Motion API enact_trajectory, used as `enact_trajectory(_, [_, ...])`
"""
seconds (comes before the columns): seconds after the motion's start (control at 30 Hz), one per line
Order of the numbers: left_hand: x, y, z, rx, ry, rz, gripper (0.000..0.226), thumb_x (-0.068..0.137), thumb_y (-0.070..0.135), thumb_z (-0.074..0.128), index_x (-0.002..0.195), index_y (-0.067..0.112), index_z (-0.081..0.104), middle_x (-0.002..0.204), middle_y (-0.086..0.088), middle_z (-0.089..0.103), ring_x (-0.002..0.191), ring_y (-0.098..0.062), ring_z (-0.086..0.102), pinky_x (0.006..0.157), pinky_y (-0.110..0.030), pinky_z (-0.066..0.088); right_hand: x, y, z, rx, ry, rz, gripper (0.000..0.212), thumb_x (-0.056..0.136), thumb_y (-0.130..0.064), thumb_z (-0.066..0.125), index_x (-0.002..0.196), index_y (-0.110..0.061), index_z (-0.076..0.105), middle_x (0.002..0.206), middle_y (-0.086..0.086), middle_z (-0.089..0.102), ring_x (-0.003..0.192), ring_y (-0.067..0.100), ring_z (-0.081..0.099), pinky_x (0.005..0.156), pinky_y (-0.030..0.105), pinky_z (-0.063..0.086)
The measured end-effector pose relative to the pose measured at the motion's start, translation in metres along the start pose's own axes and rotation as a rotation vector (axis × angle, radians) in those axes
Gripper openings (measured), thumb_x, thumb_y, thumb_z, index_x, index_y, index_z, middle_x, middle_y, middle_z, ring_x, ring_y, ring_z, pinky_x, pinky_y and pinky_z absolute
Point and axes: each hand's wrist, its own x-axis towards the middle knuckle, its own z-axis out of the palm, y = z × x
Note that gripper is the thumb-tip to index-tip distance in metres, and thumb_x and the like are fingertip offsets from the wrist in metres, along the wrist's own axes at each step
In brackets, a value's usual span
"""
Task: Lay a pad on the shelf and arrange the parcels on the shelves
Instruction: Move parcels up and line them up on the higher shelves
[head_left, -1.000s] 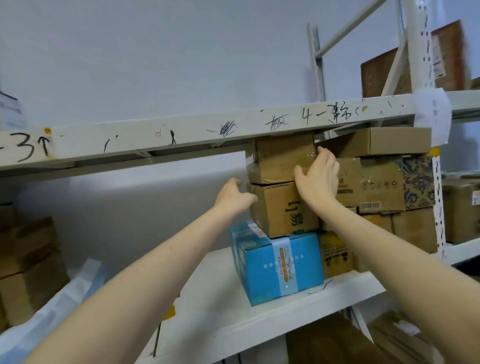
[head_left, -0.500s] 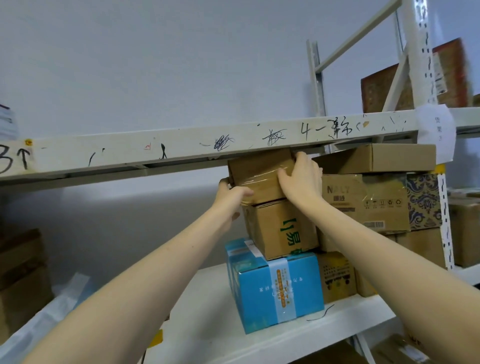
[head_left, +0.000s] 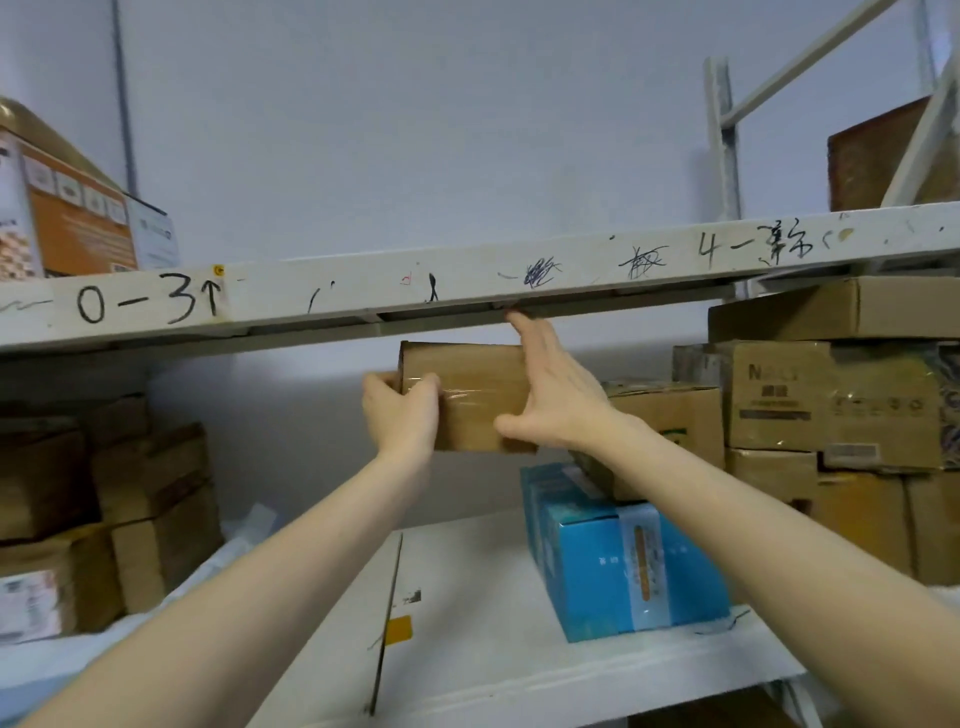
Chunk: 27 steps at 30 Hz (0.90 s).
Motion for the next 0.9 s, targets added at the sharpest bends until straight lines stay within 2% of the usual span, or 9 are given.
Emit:
enact_trajectory(0.1, [0.005, -0.003, -0.023, 0.184, 0.019, 0.038, 0.026, 0.075, 0.023, 0.061, 0.097, 0.017, 0.048, 0.110, -0.009, 0.058, 0.089, -0.027, 0.059, 0.073, -0.033, 0.046, -0.004, -0.011, 0.022, -0.028, -0.231, -0.073, 0.132, 0.055, -0.056, 0.084, 0.149, -0.035, -0.007, 0.149, 0.005, 0.010, 0.126, 0.037, 0.039, 0.100, 0.047, 0.044])
enact_trajectory(0.17, [0.002, -0.004, -0.035, 0.284, -0.021, 0.048, 0.028, 0.075, 0.025, 0.061, 0.100, 0.017, 0.050, 0.110, -0.007, 0.059, 0.090, -0.027, 0.060, 0.072, -0.033, 0.046, -0.008, -0.021, 0.037, -0.028, -0.292, -0.043, 0.141, 0.049, -0.061, 0.086, 0.147, -0.037, -0.013, 0.148, 0.007, 0.009, 0.128, 0.039, 0.036, 0.103, 0.051, 0.041])
enact_trajectory(0.23, [-0.002, -0.005, -0.046, 0.335, -0.057, 0.070, 0.028, 0.076, 0.024, 0.061, 0.102, 0.018, 0.052, 0.109, -0.004, 0.060, 0.090, -0.025, 0.060, 0.069, -0.031, 0.043, -0.012, -0.031, 0.048, -0.049, -0.293, 0.006, 0.139, 0.051, -0.057, 0.086, 0.148, -0.035, -0.011, 0.145, 0.007, 0.014, 0.129, 0.038, 0.034, 0.104, 0.056, 0.038])
enact_trajectory(0.37, [-0.009, 0.001, -0.067, 0.364, -0.086, 0.113, 0.018, 0.081, 0.023, 0.062, 0.099, 0.021, 0.057, 0.094, 0.005, 0.062, 0.090, -0.019, 0.060, 0.074, -0.030, 0.045, -0.014, -0.054, 0.050, -0.111, -0.322, 0.032, 0.122, 0.053, -0.056, 0.082, 0.146, -0.018, 0.013, 0.142, 0.006, 0.025, 0.136, 0.033, 0.022, 0.108, 0.068, 0.021])
enact_trajectory(0.5, [-0.013, 0.014, -0.097, 0.369, -0.047, 0.207, 0.011, 0.088, 0.027, 0.057, 0.098, 0.024, 0.060, 0.089, 0.011, 0.059, 0.086, -0.011, 0.058, 0.071, -0.029, 0.045, -0.016, -0.075, 0.035, -0.028, -0.313, -0.039, 0.118, 0.050, -0.055, 0.084, 0.142, -0.012, 0.022, 0.134, 0.005, 0.036, 0.124, 0.026, 0.037, 0.104, 0.049, 0.037])
enact_trajectory(0.63, [-0.015, 0.043, -0.128, 0.363, 0.014, 0.394, 0.015, 0.092, 0.030, 0.052, 0.092, 0.020, 0.063, 0.083, 0.010, 0.061, 0.079, -0.004, 0.054, 0.065, -0.022, 0.039, -0.014, -0.092, 0.008, 0.318, -0.379, -0.047, 0.111, 0.057, -0.034, 0.088, 0.145, -0.018, 0.023, 0.133, 0.002, 0.037, 0.120, 0.018, 0.040, 0.096, 0.034, 0.045])
enact_trajectory(0.77, [-0.014, 0.084, -0.155, 0.304, -0.012, 0.473, 0.033, 0.090, 0.035, 0.049, 0.082, 0.008, 0.066, 0.080, -0.008, 0.066, 0.077, -0.019, 0.059, 0.073, -0.035, 0.046, -0.012, -0.114, -0.024, 0.607, -0.459, -0.035, 0.111, 0.048, -0.028, 0.082, 0.145, -0.028, 0.028, 0.125, -0.005, 0.044, 0.099, 0.002, 0.051, 0.066, 0.006, 0.044])
enact_trajectory(0.83, [-0.011, 0.108, -0.166, 0.306, -0.036, 0.471, 0.045, 0.083, 0.043, 0.046, 0.081, 0.003, 0.065, 0.083, -0.018, 0.066, 0.080, -0.032, 0.062, 0.076, -0.044, 0.050, -0.012, -0.126, -0.039, 0.702, -0.432, -0.047, 0.115, 0.038, -0.035, 0.078, 0.144, -0.032, 0.033, 0.124, -0.008, 0.049, 0.103, 0.002, 0.053, 0.071, 0.009, 0.045])
enact_trajectory(0.9, [-0.008, 0.132, -0.175, 0.295, -0.064, 0.440, 0.049, 0.076, 0.045, 0.045, 0.080, 0.001, 0.064, 0.084, -0.019, 0.069, 0.072, -0.032, 0.062, 0.071, -0.043, 0.051, -0.009, -0.135, -0.051, 0.818, -0.394, -0.043, 0.113, 0.035, -0.037, 0.074, 0.141, -0.030, 0.038, 0.127, -0.004, 0.052, 0.111, 0.010, 0.055, 0.086, 0.021, 0.048])
